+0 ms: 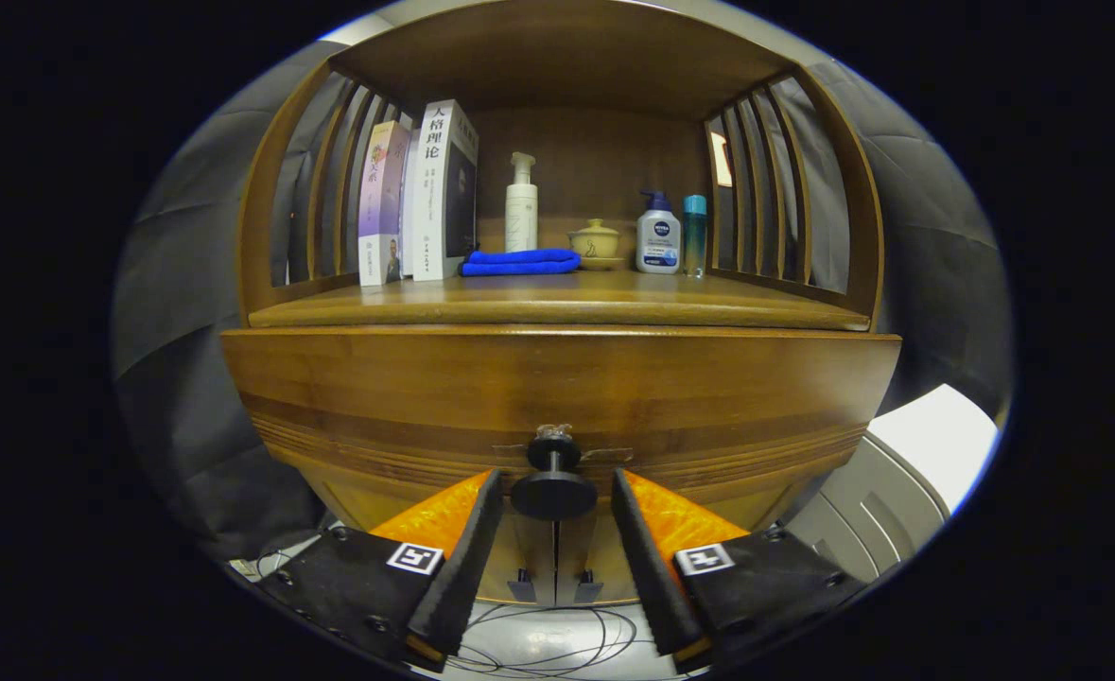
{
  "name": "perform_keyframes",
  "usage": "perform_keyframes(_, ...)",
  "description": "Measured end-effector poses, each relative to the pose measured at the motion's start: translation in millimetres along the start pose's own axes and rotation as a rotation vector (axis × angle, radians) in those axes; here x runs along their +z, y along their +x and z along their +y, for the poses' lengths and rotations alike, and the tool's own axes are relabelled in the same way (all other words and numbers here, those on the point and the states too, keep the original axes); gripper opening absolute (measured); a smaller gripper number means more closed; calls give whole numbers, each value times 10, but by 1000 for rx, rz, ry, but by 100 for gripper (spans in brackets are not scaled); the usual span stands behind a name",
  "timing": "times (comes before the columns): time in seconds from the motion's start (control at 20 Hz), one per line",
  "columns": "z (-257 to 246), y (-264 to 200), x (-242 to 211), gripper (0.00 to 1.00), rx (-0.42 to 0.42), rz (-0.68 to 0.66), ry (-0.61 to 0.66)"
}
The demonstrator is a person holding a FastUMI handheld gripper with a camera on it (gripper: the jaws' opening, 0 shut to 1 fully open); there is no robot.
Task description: Pull open the drawer, take out the items inside it, and place them on the countertop above the cabinet.
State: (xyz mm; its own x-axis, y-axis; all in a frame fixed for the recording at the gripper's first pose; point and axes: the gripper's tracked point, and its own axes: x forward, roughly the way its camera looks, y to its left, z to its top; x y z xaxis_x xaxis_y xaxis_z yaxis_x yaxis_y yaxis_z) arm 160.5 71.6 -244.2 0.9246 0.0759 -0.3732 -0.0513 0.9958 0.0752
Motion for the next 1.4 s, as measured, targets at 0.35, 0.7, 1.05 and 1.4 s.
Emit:
perform_keyframes(0.35,-6,-10,-23,43,17,9,27)
perform_keyframes(0.7,256,-301,-253,23,142,-27,7)
perform_keyframes(1.05,144,-398,-192,23,37,-48,-58)
perform_keyframes(1.4,-3,-252,27,96,3,-85,-17)
